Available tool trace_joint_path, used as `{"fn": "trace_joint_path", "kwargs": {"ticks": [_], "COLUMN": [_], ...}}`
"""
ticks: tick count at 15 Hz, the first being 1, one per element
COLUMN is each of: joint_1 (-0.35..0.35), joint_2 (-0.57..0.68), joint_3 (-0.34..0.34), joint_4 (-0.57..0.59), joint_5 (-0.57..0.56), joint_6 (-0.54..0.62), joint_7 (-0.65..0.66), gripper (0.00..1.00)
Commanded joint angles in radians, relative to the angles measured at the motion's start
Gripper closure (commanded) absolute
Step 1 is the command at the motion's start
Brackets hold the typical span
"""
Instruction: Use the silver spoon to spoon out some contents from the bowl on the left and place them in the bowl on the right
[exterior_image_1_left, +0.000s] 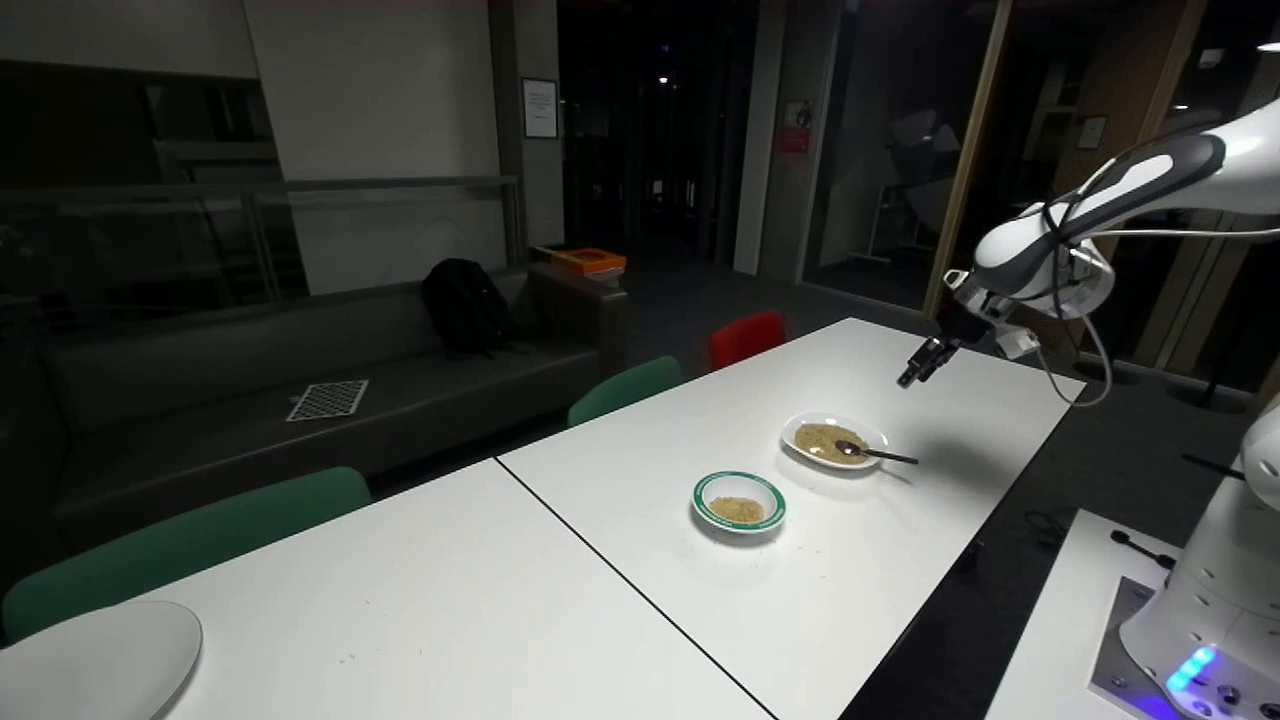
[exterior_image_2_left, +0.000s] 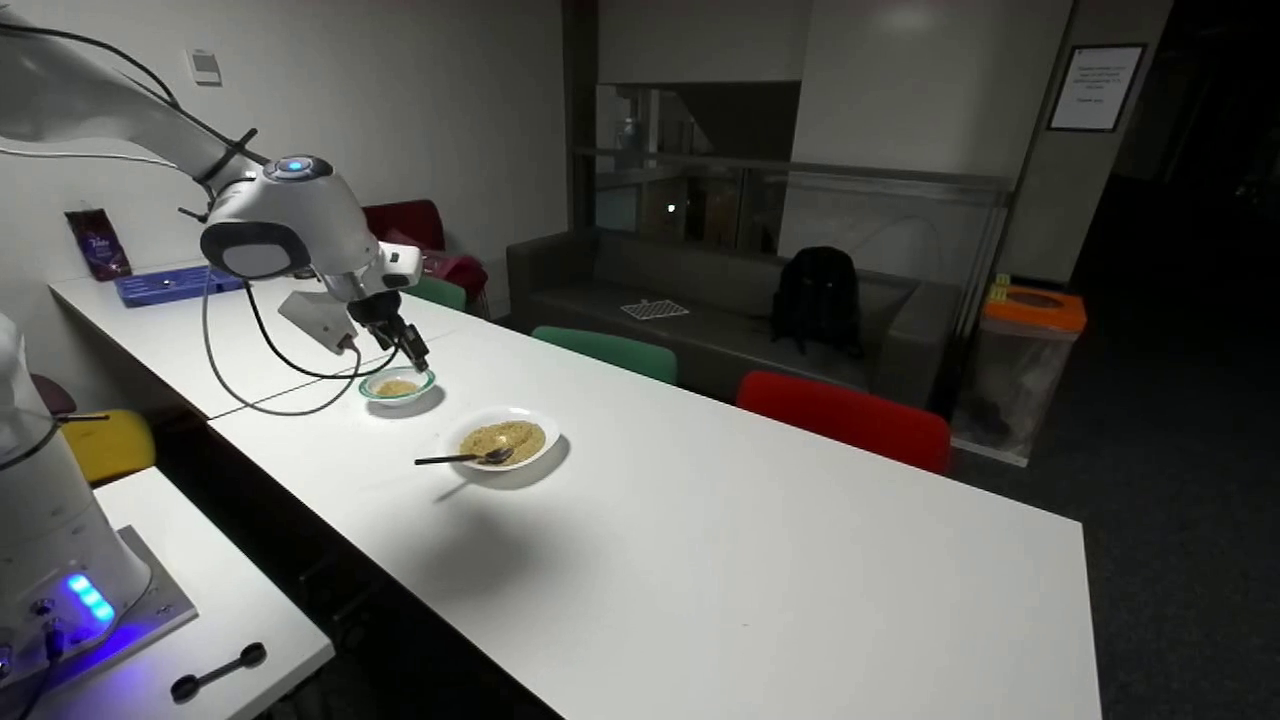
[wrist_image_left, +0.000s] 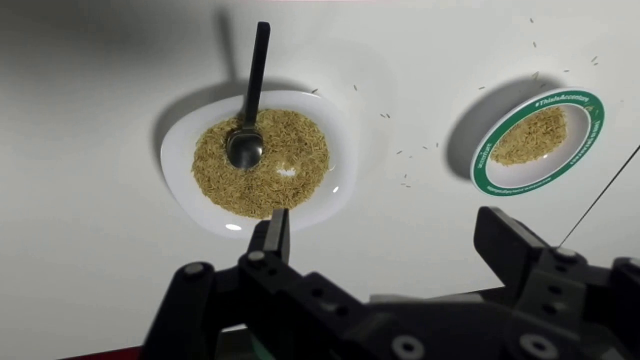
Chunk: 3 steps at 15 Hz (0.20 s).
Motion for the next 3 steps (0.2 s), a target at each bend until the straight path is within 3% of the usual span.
{"fn": "trace_joint_path", "kwargs": {"ticks": [1, 3], "joint_1": [0.067, 0.077], "joint_2": [-0.013, -0.003], "joint_3": [-0.074, -0.085], "joint_4": [-0.006, -0.005], "joint_5": [-0.058, -0.058], "joint_6": [0.007, 0.006], "joint_7": [0.044, 0.042], "gripper": [0.0, 0.0]}}
